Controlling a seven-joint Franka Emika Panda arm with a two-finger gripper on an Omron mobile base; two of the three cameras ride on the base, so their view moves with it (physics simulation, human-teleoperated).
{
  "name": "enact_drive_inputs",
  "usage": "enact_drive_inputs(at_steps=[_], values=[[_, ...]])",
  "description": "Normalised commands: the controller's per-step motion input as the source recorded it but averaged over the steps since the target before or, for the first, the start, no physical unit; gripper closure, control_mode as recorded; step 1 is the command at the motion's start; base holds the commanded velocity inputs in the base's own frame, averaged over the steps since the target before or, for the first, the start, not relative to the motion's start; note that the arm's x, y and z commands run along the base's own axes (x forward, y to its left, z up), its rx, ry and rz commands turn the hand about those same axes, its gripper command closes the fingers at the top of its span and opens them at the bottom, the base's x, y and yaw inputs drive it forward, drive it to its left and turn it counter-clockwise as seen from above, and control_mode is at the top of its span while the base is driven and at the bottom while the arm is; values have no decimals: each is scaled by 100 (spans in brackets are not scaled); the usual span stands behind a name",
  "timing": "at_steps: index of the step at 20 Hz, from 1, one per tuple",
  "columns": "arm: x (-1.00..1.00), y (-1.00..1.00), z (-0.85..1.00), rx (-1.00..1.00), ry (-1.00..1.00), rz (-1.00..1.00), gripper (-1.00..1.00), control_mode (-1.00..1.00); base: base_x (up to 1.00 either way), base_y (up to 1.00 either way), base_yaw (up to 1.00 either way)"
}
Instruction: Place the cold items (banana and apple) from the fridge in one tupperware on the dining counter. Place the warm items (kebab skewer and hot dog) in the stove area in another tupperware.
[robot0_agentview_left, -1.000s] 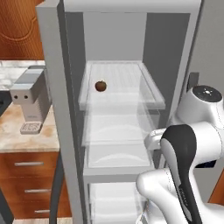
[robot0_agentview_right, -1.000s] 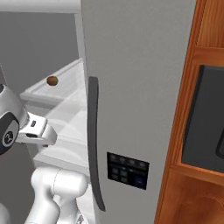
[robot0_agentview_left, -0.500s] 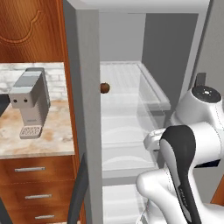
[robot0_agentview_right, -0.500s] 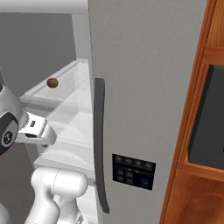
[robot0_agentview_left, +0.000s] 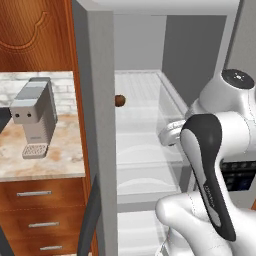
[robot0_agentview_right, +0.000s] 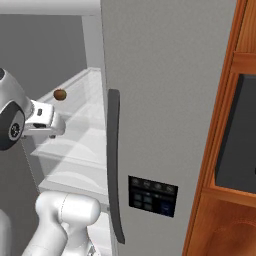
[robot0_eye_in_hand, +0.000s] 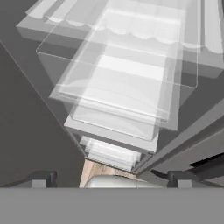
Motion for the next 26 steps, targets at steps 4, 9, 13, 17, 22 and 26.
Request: enact_drive_inputs(at_steps=[4,9,13,17,22,26], values=[[51,37,19,-2,-34,6,-100,-100,0,0,0],[75,35,7,0,-7,0,-100,-100,0,0,0],[71,36,0,0,2,0,-100,-100,0,0,0],[63,27,2,0,12,0,-100,-100,0,0,0],[58,16,1,0,9,0,-100,-100,0,0,0],[49,8,0,0,1,0,-100,-100,0,0,0]])
